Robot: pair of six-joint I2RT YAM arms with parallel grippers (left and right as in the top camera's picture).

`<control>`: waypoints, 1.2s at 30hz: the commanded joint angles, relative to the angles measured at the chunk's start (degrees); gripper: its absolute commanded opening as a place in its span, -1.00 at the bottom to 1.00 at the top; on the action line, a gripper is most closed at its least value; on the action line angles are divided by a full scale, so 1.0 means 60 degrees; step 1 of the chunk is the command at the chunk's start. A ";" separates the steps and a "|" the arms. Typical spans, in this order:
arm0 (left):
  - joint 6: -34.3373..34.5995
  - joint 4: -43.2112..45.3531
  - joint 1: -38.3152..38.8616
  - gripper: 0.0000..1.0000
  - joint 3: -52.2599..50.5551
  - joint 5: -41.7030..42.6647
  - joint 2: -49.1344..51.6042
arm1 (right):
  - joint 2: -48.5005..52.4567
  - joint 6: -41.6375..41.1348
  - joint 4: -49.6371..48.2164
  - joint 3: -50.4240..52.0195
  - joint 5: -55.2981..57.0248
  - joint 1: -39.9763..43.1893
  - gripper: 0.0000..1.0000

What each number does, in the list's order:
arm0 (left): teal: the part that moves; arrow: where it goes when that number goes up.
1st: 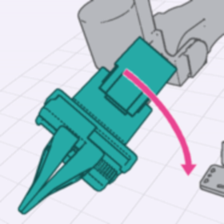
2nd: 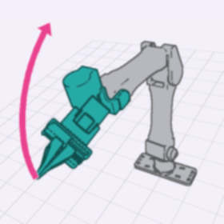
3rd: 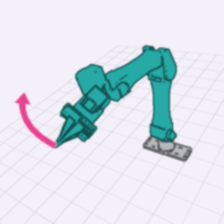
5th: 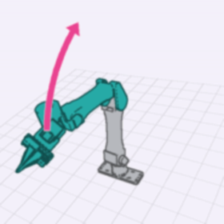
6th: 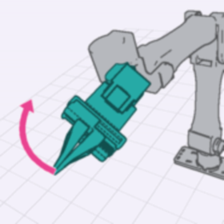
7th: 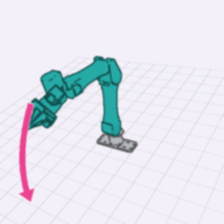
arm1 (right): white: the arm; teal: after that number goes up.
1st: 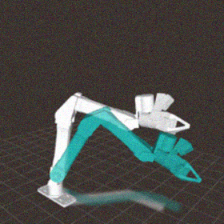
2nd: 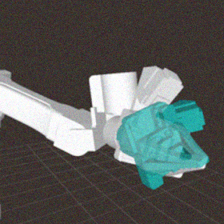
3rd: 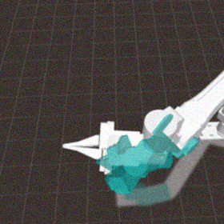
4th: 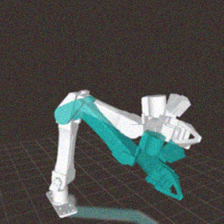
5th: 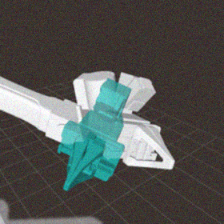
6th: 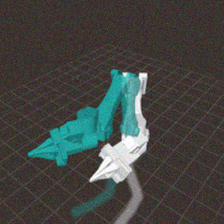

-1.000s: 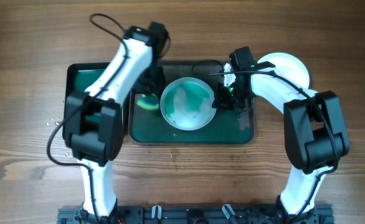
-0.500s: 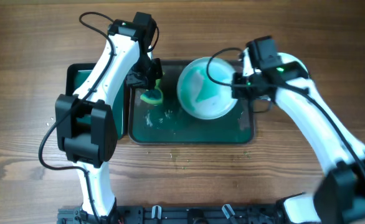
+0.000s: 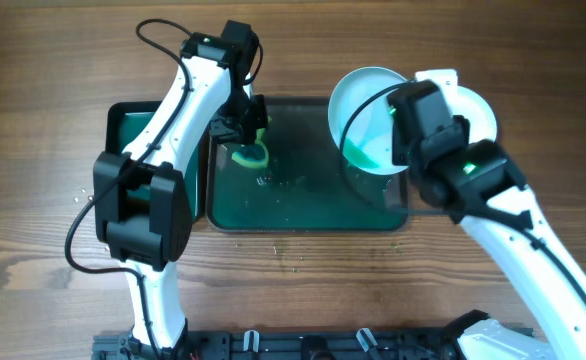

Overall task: Clean dirty plates on tray and stack at the side
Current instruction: 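Lift the scrubbed plate with the right gripper and carry it right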

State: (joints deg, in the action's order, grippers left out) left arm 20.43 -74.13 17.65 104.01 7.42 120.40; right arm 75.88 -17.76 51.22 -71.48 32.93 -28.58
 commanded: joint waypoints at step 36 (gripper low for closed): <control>-0.0117 0.0211 0.0095 -0.92 0.0175 0.0153 -0.0313 | -0.0251 -0.2007 -0.0838 -0.0022 0.1045 0.0259 -0.92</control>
State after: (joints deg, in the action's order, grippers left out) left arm 20.43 -73.03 18.09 104.01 7.42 120.40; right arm 75.83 -26.98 47.53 -71.48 57.67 -36.03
